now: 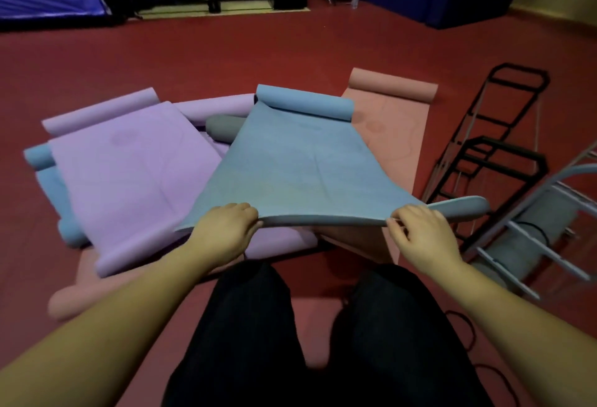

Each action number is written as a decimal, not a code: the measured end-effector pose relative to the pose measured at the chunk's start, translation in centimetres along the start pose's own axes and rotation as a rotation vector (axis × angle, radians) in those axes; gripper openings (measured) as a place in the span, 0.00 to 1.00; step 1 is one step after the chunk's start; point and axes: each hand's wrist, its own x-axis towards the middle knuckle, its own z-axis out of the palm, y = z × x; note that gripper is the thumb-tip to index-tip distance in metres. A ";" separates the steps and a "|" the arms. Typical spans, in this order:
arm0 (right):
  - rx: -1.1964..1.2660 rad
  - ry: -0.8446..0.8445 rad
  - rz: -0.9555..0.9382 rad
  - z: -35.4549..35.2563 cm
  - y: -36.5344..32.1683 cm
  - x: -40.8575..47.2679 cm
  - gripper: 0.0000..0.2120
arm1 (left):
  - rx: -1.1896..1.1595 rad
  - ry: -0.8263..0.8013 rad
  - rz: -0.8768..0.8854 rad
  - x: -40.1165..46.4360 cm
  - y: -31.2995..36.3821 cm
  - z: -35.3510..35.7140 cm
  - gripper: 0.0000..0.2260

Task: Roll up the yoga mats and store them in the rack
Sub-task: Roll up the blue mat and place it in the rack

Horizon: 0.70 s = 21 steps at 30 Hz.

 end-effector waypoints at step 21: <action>0.264 -0.469 0.189 5.1 4.3 -3.6 0.08 | -0.102 -0.459 -0.367 1.2 3.2 4.0 0.28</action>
